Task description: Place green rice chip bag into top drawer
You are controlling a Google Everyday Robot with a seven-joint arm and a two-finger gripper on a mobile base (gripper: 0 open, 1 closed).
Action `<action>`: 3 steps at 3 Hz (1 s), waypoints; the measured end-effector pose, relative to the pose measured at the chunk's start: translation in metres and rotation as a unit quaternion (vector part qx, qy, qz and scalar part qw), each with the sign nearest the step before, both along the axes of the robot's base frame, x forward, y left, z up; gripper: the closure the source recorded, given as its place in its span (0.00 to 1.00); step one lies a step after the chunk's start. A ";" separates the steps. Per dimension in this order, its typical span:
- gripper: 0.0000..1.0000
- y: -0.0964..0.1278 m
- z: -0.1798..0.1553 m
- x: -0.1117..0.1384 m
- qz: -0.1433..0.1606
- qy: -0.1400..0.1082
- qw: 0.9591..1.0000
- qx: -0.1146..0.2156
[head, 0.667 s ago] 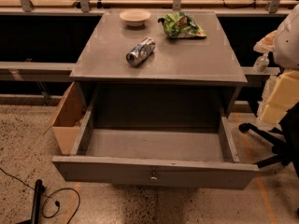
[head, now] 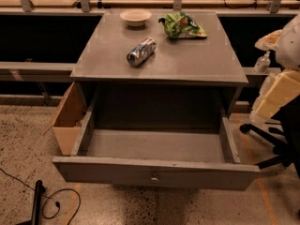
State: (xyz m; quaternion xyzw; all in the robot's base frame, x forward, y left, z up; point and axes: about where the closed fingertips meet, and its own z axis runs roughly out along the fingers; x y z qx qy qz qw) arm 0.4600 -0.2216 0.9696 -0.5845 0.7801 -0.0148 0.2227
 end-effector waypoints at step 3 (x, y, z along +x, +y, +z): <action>0.00 0.005 -0.031 0.174 -0.040 -0.164 0.943 0.287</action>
Offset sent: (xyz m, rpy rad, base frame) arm 0.2130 -0.0219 -0.0270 0.8088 -0.4253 -0.0471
